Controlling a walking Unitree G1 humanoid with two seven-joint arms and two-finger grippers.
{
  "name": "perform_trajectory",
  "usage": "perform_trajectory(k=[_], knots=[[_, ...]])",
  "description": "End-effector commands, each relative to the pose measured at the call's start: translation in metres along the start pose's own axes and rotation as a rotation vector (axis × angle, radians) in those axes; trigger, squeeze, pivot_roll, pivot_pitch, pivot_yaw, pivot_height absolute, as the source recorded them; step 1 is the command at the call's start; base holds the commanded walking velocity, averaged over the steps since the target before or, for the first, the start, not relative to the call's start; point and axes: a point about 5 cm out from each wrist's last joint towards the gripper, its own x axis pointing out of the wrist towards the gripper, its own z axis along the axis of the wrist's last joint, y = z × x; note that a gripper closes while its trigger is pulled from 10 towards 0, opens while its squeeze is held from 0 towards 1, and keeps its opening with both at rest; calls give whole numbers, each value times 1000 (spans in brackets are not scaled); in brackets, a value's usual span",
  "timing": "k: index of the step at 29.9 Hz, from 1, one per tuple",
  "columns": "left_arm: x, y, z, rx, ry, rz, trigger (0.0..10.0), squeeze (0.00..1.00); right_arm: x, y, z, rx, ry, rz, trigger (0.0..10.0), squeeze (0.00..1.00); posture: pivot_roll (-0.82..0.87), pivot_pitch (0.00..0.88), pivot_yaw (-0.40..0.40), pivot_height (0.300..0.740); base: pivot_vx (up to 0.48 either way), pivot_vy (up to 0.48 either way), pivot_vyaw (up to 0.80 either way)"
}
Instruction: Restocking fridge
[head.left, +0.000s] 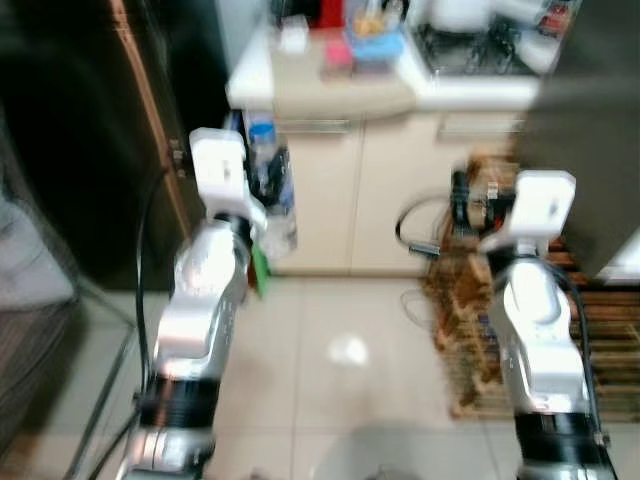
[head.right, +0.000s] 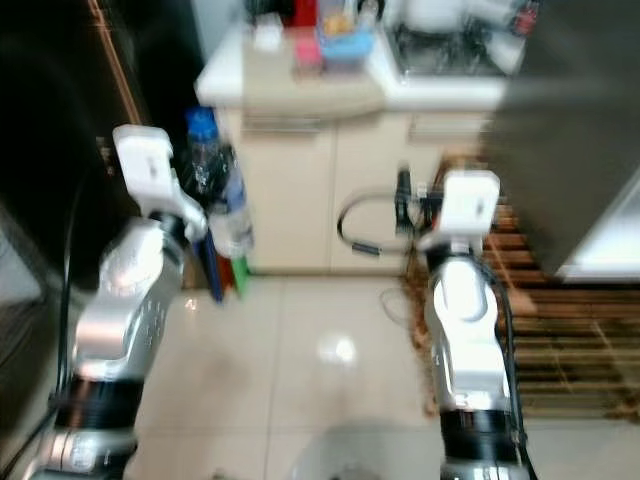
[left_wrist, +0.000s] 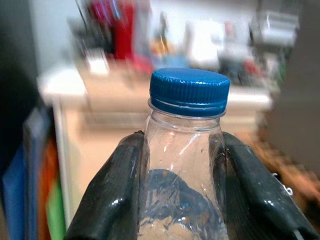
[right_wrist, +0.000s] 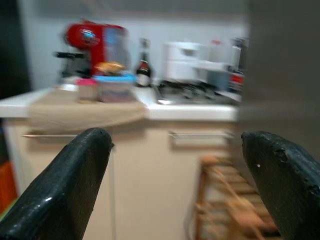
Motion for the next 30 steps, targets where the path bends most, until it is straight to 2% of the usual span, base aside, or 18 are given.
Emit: perform_trajectory(k=[1, 7, 13, 17, 19, 23, 30], knots=[[0, -2, -2, -13, 17, -19, 10000, 0, -4, -11, -11, 13, 46, -35, 10000, 0, -123, 32, 40, 740, 0, 0, -756], [0, 7, -10, -27, 50, 9, 10000, 0, -5, -13, -16, -1, 65, -37, 10000, 0, -121, 20, 36, 740, 0, 0, -756], [1, 3, -9, 0, 48, -49, 10000, 0, -5, -15, -20, -23, 71, -48, 10000, 0, -127, 2, 40, 740, 0, 0, -756], [2, 2, -12, -48, 53, -84, 10000, 0, -9, -17, -26, -25, 87, -52, 10000, 0, -131, 0, 41, 740, 0, 0, -723], [4, 1, -11, -67, 49, -104, 10000, 0, -12, -13, -29, -27, 97, -42, 10000, 0, -133, 0, 40, 740, 0, -255, -700], [10, -4, -9, -40, 31, -140, 10000, 0, -17, -2, -31, -28, 101, 3, 10000, 0, -142, 0, 39, 740, 0, -458, -700], [16, -9, -9, -19, 22, -148, 10000, 0, -12, -6, -26, -39, 76, -8, 10000, 0, -154, 0, 37, 740, 0, -385, -700]])
